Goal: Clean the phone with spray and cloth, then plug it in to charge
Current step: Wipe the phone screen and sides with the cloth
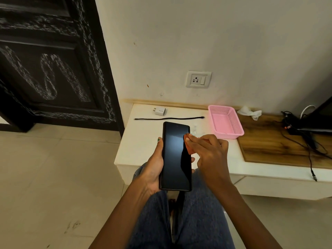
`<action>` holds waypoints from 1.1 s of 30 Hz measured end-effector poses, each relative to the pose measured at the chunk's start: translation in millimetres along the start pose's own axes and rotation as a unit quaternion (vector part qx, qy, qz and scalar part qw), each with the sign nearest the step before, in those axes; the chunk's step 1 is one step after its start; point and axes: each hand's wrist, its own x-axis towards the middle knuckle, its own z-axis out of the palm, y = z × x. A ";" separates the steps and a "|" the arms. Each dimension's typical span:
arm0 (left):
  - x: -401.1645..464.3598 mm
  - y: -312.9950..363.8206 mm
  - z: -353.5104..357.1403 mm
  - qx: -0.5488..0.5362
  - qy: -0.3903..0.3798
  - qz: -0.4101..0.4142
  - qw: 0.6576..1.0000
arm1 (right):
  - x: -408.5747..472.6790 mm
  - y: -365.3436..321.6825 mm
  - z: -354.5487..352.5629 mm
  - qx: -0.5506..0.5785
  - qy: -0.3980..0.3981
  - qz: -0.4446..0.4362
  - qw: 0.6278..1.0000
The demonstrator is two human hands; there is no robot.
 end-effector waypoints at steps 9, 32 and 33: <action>1.9 -8.5 -1.5 -0.004 -0.036 -0.014 0.999 | 13.9 6.7 -1.4 -0.023 -0.015 0.023 0.999; 4.2 -17.5 -0.6 -0.038 -0.029 -0.041 0.998 | 33.6 -17.1 -49.9 0.447 -0.214 0.262 0.828; 3.8 -17.5 0.5 -0.044 -0.031 -0.040 0.998 | 33.2 -19.0 -48.1 0.439 -0.235 0.253 0.829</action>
